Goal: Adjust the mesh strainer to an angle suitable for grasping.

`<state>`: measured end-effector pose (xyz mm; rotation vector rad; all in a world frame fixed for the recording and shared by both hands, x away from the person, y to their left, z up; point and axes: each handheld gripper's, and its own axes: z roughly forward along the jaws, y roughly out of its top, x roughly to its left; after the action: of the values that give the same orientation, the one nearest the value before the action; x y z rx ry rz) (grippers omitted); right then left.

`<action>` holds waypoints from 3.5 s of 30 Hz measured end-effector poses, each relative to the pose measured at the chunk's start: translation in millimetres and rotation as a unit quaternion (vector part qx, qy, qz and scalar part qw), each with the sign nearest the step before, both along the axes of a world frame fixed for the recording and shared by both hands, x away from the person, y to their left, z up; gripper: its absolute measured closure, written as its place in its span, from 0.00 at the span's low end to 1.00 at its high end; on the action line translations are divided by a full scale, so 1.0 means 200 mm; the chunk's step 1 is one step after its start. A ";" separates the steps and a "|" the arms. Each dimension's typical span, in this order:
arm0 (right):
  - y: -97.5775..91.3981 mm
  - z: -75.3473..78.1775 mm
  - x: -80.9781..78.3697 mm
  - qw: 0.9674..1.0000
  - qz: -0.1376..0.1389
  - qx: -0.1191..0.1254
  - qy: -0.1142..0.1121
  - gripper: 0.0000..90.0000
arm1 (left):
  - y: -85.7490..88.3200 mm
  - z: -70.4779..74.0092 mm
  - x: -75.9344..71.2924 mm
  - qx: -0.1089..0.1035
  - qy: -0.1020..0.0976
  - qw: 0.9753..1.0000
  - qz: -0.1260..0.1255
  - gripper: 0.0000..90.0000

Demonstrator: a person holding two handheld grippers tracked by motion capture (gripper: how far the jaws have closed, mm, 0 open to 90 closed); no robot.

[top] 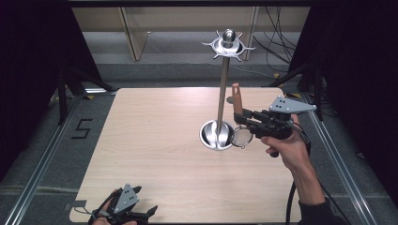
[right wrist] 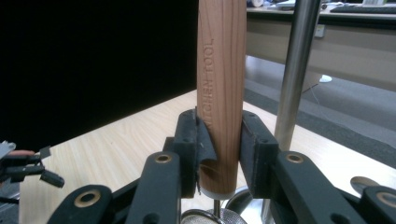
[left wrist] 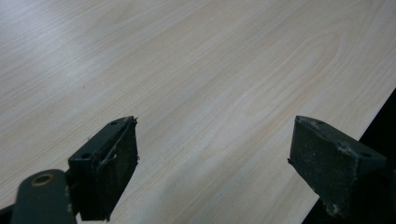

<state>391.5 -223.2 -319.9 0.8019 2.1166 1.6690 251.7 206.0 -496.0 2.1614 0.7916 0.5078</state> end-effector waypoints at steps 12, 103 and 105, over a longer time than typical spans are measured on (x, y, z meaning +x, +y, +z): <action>0.01 0.13 0.07 1.000 -0.006 0.028 0.000 0.79 | 0.00 0.00 0.00 0.003 -0.002 1.000 -0.003 0.16; -0.02 0.04 -0.06 0.998 -0.051 0.010 -0.025 0.54 | -0.01 0.00 -0.01 -0.008 0.013 1.000 0.009 0.16; -0.02 0.02 -0.05 0.998 -0.050 0.004 -0.030 0.54 | -0.01 0.00 -0.01 -0.006 0.010 1.000 0.008 0.16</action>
<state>380.7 -227.1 -315.0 0.8354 1.9983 1.6304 249.7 204.1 -496.6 2.1539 0.8218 0.4888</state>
